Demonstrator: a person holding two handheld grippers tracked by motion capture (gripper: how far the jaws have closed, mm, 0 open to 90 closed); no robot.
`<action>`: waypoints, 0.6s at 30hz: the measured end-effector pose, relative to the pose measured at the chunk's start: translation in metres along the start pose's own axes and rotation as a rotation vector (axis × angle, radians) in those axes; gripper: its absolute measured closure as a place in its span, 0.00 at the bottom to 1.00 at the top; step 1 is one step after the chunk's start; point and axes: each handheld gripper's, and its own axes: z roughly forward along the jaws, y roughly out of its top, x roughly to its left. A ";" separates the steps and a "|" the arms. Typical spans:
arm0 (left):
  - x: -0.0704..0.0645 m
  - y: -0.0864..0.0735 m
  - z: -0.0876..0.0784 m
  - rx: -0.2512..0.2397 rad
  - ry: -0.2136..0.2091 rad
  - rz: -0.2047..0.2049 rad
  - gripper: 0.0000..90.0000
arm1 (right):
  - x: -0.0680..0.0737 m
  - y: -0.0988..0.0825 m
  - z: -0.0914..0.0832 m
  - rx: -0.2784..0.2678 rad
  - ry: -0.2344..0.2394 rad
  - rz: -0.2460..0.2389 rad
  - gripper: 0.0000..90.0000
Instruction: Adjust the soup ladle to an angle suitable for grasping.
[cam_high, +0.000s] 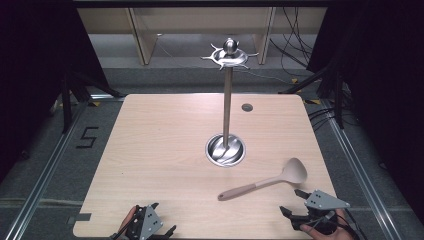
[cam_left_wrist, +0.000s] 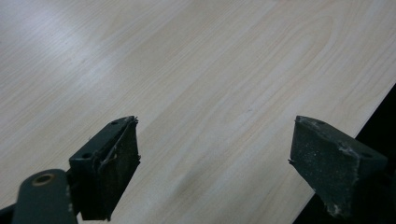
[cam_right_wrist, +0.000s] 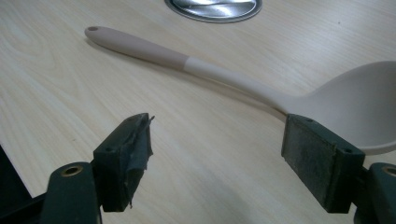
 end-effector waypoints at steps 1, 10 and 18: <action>0.000 0.000 0.000 0.000 0.000 0.000 0.16 | 0.000 0.000 0.000 0.000 0.000 0.000 0.29; 0.000 0.000 -0.001 0.000 0.003 0.006 0.16 | -0.002 0.002 0.000 0.022 -0.013 0.008 0.27; 0.000 0.000 0.000 0.000 0.002 0.000 0.16 | -0.002 0.007 0.001 0.030 -0.039 -0.069 0.27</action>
